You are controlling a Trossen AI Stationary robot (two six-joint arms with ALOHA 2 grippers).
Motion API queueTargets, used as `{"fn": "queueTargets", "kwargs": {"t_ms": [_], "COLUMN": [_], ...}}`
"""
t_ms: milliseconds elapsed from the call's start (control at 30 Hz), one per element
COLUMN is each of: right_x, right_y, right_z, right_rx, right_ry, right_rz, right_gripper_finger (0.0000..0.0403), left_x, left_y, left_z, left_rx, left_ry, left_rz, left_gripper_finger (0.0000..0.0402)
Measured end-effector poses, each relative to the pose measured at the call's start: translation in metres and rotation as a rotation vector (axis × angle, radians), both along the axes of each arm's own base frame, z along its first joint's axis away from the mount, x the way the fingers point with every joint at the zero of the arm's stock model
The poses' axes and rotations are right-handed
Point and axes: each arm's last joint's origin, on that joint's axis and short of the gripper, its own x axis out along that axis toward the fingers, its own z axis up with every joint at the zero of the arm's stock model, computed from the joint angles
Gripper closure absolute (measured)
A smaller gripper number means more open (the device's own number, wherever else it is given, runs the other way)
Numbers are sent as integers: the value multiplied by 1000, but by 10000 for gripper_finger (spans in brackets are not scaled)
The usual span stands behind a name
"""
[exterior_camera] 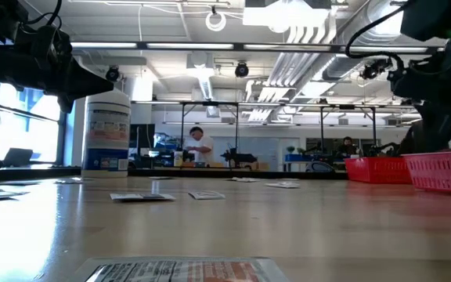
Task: Pick & Place First Aid Supplies
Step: Put the towelette pack into the bottom basket, then put the ointment pack into the top basket
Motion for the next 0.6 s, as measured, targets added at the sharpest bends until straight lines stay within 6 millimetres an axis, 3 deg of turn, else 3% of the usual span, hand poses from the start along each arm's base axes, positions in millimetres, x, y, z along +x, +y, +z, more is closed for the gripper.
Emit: {"fn": "queueTargets", "kwargs": {"t_ms": [333, 600], "right_x": [-4, -3], "right_y": [-2, -2], "right_z": [-10, -6], "right_rx": [-11, -7], "right_ry": [25, 51], "right_rz": [19, 62], "right_gripper_finger": [388, 316], "left_x": [0, 0], "left_y": [0, 0], "left_z": [0, 0], "left_rx": [0, 0], "left_ry": [0, 0], "left_rz": [0, 0], "left_gripper_finger": [401, 401]}}
